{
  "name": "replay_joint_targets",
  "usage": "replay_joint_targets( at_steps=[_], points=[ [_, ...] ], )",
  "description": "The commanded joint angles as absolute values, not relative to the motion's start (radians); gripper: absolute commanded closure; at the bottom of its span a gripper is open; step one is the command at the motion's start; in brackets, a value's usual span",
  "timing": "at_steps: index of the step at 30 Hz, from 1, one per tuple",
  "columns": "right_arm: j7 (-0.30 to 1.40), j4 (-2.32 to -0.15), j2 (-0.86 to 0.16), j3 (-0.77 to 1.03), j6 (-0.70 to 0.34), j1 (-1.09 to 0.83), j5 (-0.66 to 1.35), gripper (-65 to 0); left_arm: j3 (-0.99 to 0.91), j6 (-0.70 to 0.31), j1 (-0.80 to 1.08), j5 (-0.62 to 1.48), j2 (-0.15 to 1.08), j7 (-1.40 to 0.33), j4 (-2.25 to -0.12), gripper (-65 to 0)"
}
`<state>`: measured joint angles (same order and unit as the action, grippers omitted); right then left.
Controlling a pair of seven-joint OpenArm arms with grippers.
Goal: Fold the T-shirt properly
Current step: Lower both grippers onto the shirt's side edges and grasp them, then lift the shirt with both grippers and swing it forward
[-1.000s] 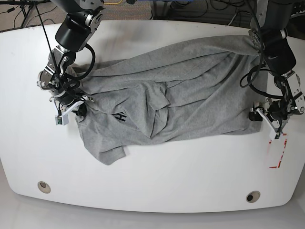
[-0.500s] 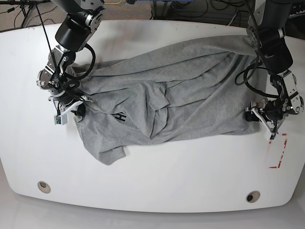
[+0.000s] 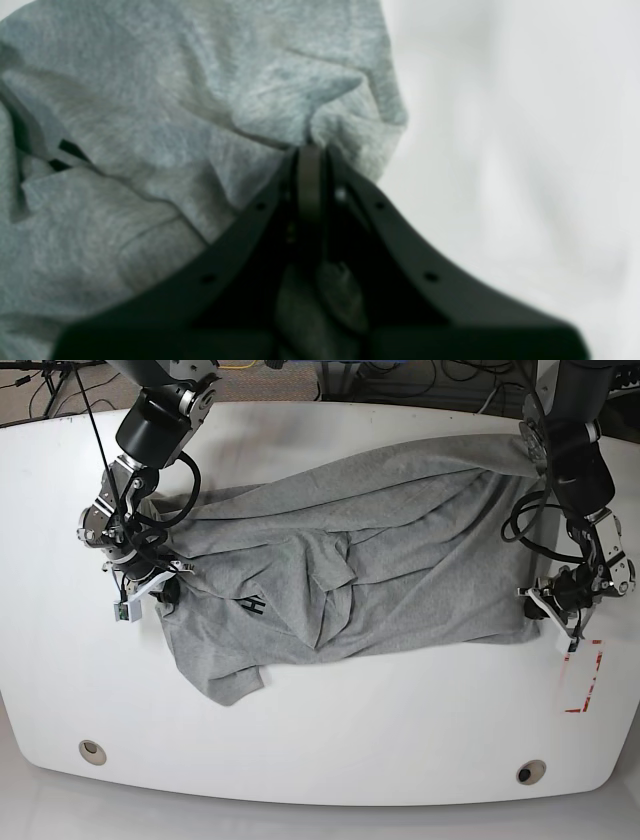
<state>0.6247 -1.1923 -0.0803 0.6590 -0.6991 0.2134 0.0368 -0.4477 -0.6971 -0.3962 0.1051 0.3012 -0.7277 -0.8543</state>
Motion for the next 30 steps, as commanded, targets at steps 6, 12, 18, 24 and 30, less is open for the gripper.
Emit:
replay_joint_targets(
  at_steps=[6,12,18,24,30],
  points=[
    [0.659,-1.348,-0.081,0.651,-0.698,0.202,0.028,-0.8,-0.527,-0.698,-0.398,0.116,0.308,-0.742,-0.978,0.0],
    [0.753,-1.541,-0.058,0.615,-0.698,0.168,0.027,-0.8,-0.565,-0.698,-0.357,0.159,0.308,-0.814,-1.133,0.0],
    [0.817,-1.705,-0.044,0.57,-0.698,0.113,0.035,-0.8,-0.579,-0.698,-0.344,0.228,0.314,-0.917,-1.302,0.0],
    [0.866,-1.825,-0.042,0.559,-0.698,0.088,0.036,-0.8,-0.634,-0.698,-0.323,0.271,0.315,-1.004,-1.455,0.0],
    [0.883,-1.882,-0.059,0.507,-0.698,0.12,0.027,-0.8,-0.644,-0.698,-0.348,0.277,0.315,-1.04,-1.561,0.0]
  ],
)
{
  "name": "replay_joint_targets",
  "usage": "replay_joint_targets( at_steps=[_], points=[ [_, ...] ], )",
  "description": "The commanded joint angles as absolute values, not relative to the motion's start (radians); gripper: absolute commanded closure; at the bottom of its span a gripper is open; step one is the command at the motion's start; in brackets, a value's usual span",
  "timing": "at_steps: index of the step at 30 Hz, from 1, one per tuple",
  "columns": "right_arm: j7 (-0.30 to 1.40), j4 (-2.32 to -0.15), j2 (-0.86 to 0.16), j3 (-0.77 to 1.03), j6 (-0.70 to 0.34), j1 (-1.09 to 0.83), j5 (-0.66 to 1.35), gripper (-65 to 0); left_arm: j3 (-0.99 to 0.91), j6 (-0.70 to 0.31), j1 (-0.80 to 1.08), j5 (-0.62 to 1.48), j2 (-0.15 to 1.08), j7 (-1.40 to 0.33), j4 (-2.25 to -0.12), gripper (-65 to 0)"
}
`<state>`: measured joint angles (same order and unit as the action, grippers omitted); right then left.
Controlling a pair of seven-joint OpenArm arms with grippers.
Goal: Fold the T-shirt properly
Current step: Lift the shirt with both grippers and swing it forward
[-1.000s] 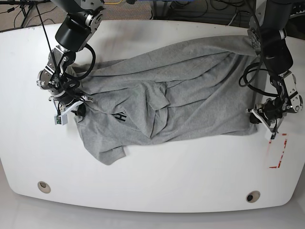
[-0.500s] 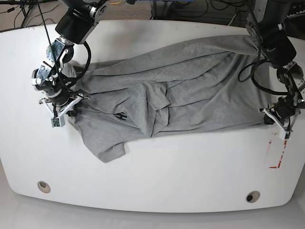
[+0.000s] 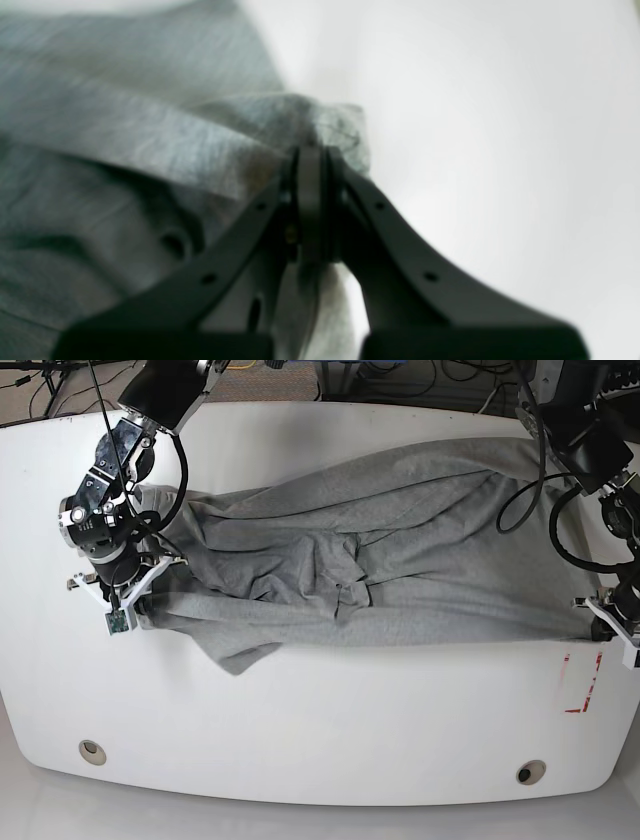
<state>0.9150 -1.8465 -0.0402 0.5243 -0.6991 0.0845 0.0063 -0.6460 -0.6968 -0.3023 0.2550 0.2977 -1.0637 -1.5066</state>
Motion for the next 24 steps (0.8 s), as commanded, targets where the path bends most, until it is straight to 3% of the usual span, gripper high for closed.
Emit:
replay_joint_targets(
  at_steps=[1,14,24],
  points=[
    [0.883,-1.89,-0.073,0.496,-0.698,0.134,0.027,-0.8,-0.644,-0.698,-0.36,0.275,0.315,-1.041,-1.58,0.0],
    [0.961,-1.86,-0.197,0.461,-0.698,0.394,0.025,-1.3,-0.638,-0.698,-0.559,0.271,0.354,-1.043,-1.649,0.0],
    [1.026,-1.741,-0.325,0.381,-0.698,0.699,0.027,-1.3,-0.556,-0.598,-0.809,0.272,0.398,-1.043,-1.638,0.0]
  ],
)
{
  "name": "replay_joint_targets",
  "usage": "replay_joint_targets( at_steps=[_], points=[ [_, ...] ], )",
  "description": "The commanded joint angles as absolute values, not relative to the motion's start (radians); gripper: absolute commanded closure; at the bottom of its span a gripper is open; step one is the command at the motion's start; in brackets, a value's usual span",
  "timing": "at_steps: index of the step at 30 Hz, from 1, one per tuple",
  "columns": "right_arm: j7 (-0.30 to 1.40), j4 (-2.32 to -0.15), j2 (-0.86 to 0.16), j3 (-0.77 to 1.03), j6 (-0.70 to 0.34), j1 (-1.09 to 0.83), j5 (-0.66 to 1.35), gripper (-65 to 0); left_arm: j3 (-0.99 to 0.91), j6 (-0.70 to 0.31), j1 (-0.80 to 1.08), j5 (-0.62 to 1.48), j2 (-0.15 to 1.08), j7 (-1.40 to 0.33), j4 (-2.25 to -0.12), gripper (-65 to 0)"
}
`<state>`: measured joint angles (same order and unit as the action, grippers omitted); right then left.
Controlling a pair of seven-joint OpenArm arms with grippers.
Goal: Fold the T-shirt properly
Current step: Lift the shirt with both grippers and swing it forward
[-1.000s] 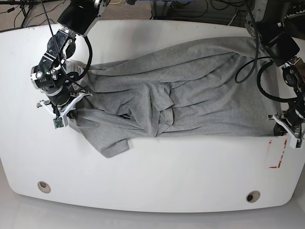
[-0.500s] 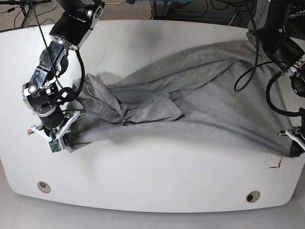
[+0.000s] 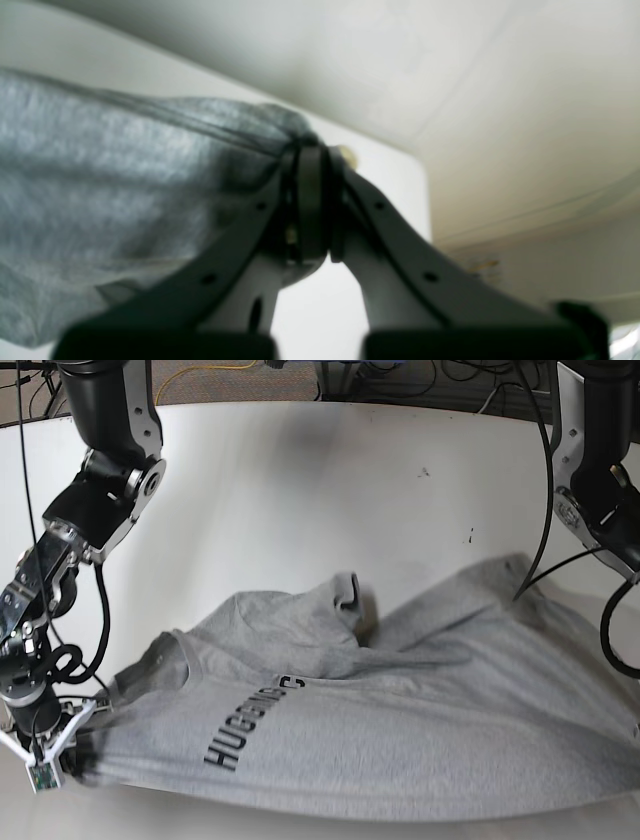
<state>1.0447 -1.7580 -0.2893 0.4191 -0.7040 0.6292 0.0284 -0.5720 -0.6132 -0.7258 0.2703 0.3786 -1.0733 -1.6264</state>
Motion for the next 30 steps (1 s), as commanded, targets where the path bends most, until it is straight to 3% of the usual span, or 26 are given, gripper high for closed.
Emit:
replay_joint_targets(
  at_steps=[1,17,24,30],
  points=[
    [1.026,-1.722,-0.351,0.349,-0.698,0.748,0.027,-1.3,-0.545,-0.591,-0.852,0.272,0.398,-1.043,-1.627,0.0],
    [1.082,-1.543,-0.417,0.117,-0.698,1.245,0.025,-1.3,-0.418,-0.549,-1.346,0.277,0.449,-1.043,-1.343,0.0],
    [1.086,-1.538,-0.417,0.087,-0.698,1.28,0.025,-1.3,-0.418,-0.553,-1.356,0.278,0.449,-1.043,-1.326,0.0],
    [1.099,-1.577,-0.414,0.09,-0.698,1.202,0.025,-1.3,-0.427,-0.553,-1.267,0.282,0.45,-1.043,-1.326,0.0]
  ],
)
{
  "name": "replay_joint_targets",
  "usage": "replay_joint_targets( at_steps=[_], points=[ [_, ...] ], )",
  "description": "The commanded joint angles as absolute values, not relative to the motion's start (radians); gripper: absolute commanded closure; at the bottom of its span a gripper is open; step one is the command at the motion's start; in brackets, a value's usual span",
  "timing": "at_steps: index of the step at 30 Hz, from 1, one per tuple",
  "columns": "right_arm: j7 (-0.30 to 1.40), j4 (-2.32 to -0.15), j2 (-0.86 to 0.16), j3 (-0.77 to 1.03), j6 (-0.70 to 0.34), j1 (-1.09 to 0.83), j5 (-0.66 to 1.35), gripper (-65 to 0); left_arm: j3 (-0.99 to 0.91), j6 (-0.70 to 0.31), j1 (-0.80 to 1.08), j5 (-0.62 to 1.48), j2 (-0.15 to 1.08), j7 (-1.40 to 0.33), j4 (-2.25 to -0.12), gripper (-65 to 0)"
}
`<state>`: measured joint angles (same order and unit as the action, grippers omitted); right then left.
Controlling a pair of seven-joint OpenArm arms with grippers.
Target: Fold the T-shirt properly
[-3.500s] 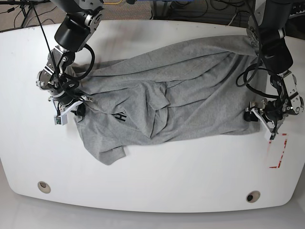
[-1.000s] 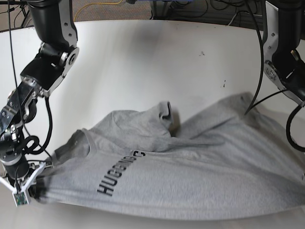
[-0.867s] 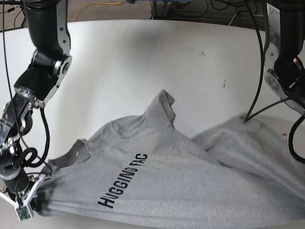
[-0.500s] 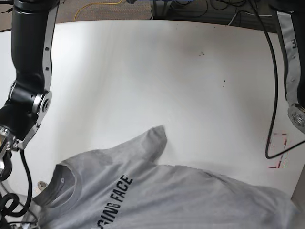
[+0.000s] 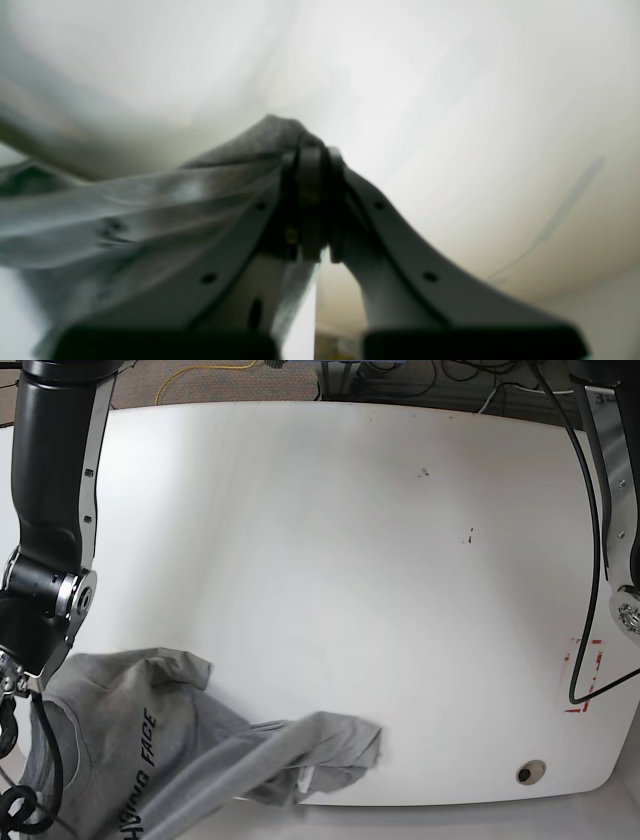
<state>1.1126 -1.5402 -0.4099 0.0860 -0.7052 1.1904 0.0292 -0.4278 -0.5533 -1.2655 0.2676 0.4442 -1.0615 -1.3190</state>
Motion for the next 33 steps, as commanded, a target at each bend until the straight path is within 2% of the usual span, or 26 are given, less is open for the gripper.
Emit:
replay_joint_targets(
  at_steps=[1,13,21,33],
  points=[
    [1.099,-1.592,-0.412,0.09,-0.698,1.188,0.025,-1.3,-0.432,-0.555,-1.253,0.282,0.45,-1.043,-1.326,0.0],
    [1.099,-1.613,-0.371,0.074,-0.698,1.153,0.025,-1.3,-0.512,-0.555,-1.063,0.282,0.456,-1.043,-1.388,0.0],
    [1.098,-1.632,-0.323,-0.065,-0.698,1.176,0.025,-1.3,-0.513,-0.558,-0.96,0.282,0.456,-1.038,-1.446,0.0],
    [1.107,-1.848,-0.194,-0.294,-0.698,1.285,0.025,-1.4,-0.587,-0.613,-0.889,0.278,0.501,-1.038,-1.454,0.0]
  ],
)
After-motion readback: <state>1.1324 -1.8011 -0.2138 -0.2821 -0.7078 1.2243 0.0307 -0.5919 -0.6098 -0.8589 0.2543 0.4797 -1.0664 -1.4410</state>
